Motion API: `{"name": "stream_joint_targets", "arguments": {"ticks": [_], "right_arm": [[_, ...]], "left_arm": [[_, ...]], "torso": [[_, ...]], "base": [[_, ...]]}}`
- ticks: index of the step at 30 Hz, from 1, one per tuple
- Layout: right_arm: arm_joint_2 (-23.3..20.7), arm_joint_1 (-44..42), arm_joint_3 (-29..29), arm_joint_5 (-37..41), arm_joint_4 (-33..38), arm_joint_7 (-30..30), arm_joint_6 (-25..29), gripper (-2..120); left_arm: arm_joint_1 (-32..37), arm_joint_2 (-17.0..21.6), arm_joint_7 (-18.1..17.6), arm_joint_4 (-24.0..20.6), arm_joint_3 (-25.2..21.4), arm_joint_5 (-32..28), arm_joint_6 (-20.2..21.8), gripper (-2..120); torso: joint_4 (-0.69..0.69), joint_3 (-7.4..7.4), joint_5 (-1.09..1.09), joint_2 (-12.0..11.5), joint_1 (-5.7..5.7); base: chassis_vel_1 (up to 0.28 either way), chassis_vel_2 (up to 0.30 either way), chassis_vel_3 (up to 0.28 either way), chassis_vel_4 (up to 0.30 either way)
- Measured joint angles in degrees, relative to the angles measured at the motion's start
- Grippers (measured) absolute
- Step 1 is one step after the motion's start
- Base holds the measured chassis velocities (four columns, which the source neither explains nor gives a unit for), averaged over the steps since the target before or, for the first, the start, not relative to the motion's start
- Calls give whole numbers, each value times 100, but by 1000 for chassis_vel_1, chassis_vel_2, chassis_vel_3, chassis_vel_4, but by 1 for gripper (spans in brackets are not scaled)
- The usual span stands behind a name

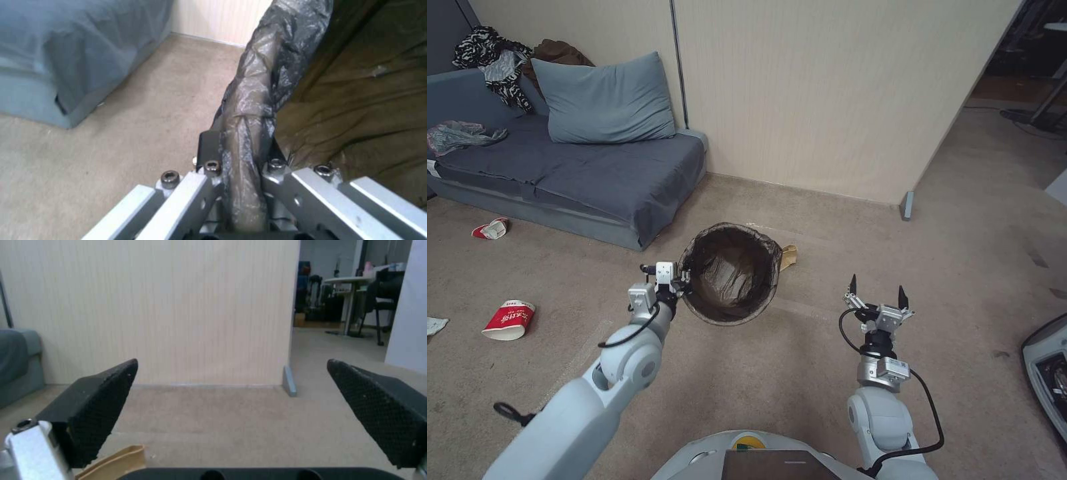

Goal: Pick up the trash bin, then pick up the garbage from the floor and place it into the trash bin.

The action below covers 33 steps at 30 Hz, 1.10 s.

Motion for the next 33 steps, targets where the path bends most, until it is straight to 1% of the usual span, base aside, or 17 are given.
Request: {"name": "stream_joint_targets", "arguments": {"ticks": [1, 3, 4, 6, 10, 14, 17, 25, 27, 33], "right_arm": [[-7, 0, 0, 8, 6, -4, -2, 100], [-33, 0, 1, 22, 9, -9, -8, 100], [-33, 0, 1, 22, 9, -9, -8, 100], [-66, 3, 1, 33, 11, -10, -16, 100], [-92, 18, 0, 52, 13, -9, -38, 100], [-104, 26, -3, 67, 21, -7, -50, 100], [-134, 37, -7, 79, 26, -4, -61, 100], [-155, 35, 0, 83, 26, -3, -57, 100], [-162, 30, 3, 83, 24, -3, -53, 100], [-166, 25, 6, 83, 24, -2, -51, 100]], "left_arm": [[113, -57, 7, -27, -38, 78, -48, 0], [415, -202, 17, -63, -144, 428, -202, 0], [415, -202, 17, -63, -144, 428, -202, 0], [704, -304, 40, -79, -262, 815, -364, 0], [966, -366, 37, -126, -324, 905, -454, 0], [1086, -394, 38, -143, -358, 958, -499, 0], [1290, -450, 42, -151, -428, 1133, -610, 0], [1479, -468, 23, -282, -477, 1164, -568, 0], [1581, -468, -20, -386, -513, 1159, -462, 0], [1676, -459, -87, -494, -545, 1103, -332, 0]], "torso": [[0, 0, 0, 0, 0], [0, 0, 0, 0, 0], [0, 0, 0, 0, 0], [0, 0, 0, 0, 0], [0, 0, 0, 0, 0], [-1, 0, 0, 0, 0], [-1, 0, 0, 0, 0], [0, 0, -1, 0, 0], [-1, 0, 0, 0, 0], [0, 0, 0, 0, 0]], "base": [[0, 0, 0, 0], [0, 0, 0, 0], [0, 0, 0, 0], [0, 0, 0, 0], [0, 0, 0, 0], [0, 0, 0, 0], [0, 0, 0, 0], [0, 0, 0, 0], [0, 0, 0, 0], [0, 0, 0, 0]]}}
